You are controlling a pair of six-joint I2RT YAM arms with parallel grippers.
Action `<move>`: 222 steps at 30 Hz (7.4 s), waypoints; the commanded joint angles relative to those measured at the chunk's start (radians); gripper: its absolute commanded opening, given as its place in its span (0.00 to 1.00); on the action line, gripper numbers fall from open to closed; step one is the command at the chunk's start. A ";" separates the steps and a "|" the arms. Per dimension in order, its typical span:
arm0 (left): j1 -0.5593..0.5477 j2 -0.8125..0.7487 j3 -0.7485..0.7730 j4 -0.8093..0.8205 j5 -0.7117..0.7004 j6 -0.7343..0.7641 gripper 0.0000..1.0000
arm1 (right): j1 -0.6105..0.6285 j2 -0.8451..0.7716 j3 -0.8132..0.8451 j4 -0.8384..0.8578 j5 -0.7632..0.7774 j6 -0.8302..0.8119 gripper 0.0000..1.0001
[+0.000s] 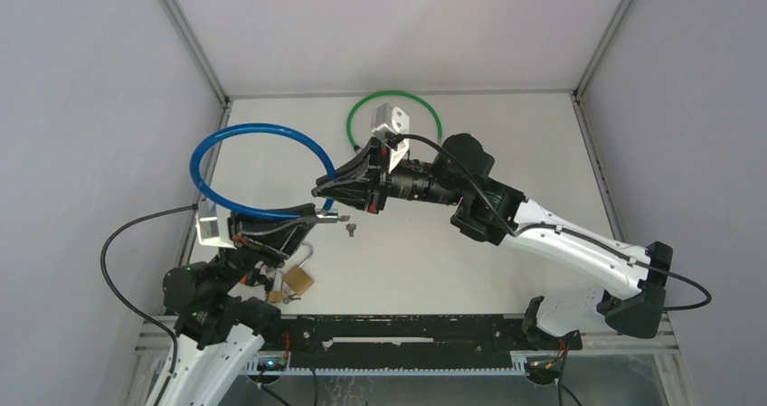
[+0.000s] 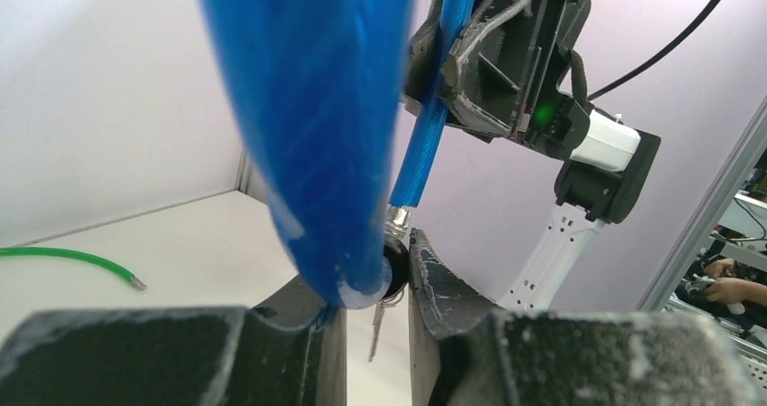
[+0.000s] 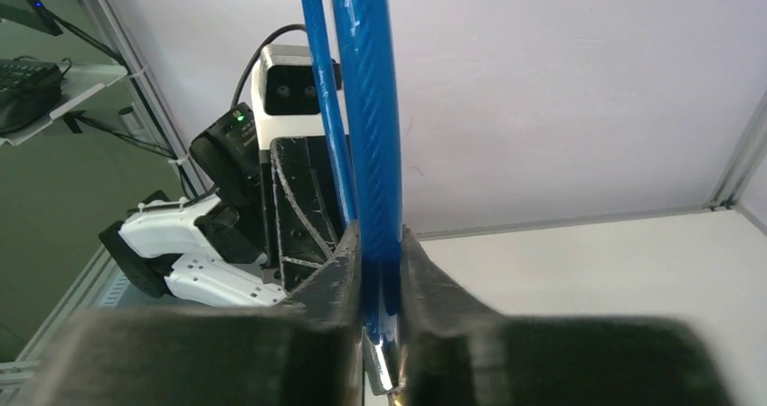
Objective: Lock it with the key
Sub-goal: Lock the lock, then place the key at the center of the board, then place the lock at the center of the board, then move the lock to the center of the board.
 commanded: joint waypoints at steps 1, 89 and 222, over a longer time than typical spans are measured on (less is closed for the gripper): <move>0.008 0.005 -0.014 -0.024 -0.016 0.049 0.00 | 0.000 -0.102 0.047 0.077 -0.054 -0.048 0.45; 0.041 -0.091 0.016 -0.119 -0.111 0.052 0.00 | -1.232 0.076 -0.612 -0.500 -0.089 0.057 0.00; 0.209 -0.093 -0.224 -0.196 -0.471 -0.096 0.85 | -0.792 1.211 0.937 -1.054 0.369 -0.008 0.05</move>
